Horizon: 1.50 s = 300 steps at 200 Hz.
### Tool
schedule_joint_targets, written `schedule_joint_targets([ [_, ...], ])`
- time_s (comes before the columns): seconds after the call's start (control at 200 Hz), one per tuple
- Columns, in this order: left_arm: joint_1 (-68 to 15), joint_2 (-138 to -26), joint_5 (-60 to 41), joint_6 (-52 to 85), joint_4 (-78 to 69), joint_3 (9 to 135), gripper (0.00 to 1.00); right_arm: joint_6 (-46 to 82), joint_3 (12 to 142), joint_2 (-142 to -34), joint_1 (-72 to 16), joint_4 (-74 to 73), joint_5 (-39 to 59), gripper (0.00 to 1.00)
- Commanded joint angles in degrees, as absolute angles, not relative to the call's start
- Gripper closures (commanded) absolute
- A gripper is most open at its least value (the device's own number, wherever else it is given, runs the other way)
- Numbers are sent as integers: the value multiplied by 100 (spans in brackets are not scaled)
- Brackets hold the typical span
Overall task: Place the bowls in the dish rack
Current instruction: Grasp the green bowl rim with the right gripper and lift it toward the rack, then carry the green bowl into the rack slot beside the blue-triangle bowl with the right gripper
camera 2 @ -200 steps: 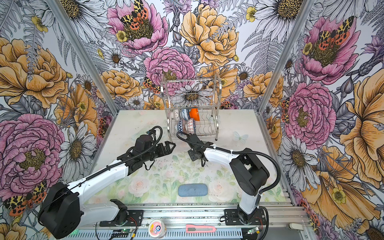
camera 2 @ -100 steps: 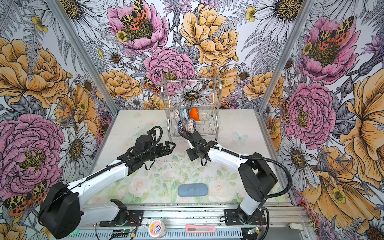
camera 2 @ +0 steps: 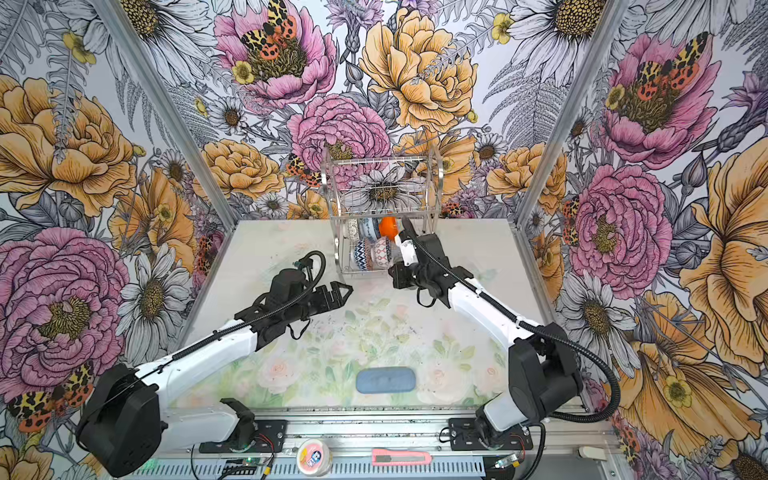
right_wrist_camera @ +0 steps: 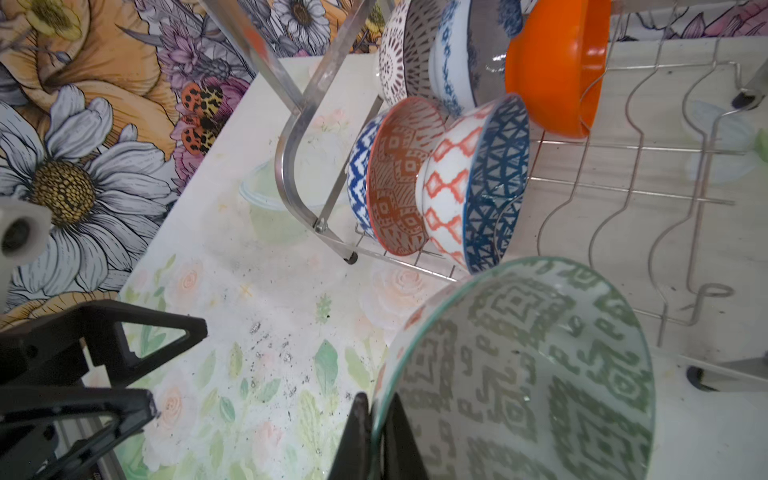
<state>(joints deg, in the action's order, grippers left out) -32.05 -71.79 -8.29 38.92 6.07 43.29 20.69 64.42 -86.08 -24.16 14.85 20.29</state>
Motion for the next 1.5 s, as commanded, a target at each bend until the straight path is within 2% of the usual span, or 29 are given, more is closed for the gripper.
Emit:
schedule_joint_targets([
  [0.0, -3355, -7332, -958, 3868, 322, 4644, 1, 2521, 6368, -8380, -2127, 321, 2848, 100],
  [0.115, -3471, -7490, -967, 3817, 288, 4811, 1, 2962, 6162, -8433, -1801, -489, 3250, 100],
  [0.54, -3669, -8007, -1101, 3796, 47, 5192, 1, 3368, 6124, -9021, -1405, -1661, 3732, 100],
  [0.991, -3915, -8703, -1136, 3744, -329, 5724, 1, 3866, 5956, -9700, -1374, -2777, 3709, 100],
  [1.496, -3955, -8998, -1164, 3695, -298, 6023, 1, 4297, 5722, -10412, -1319, -3904, 3542, 100],
])
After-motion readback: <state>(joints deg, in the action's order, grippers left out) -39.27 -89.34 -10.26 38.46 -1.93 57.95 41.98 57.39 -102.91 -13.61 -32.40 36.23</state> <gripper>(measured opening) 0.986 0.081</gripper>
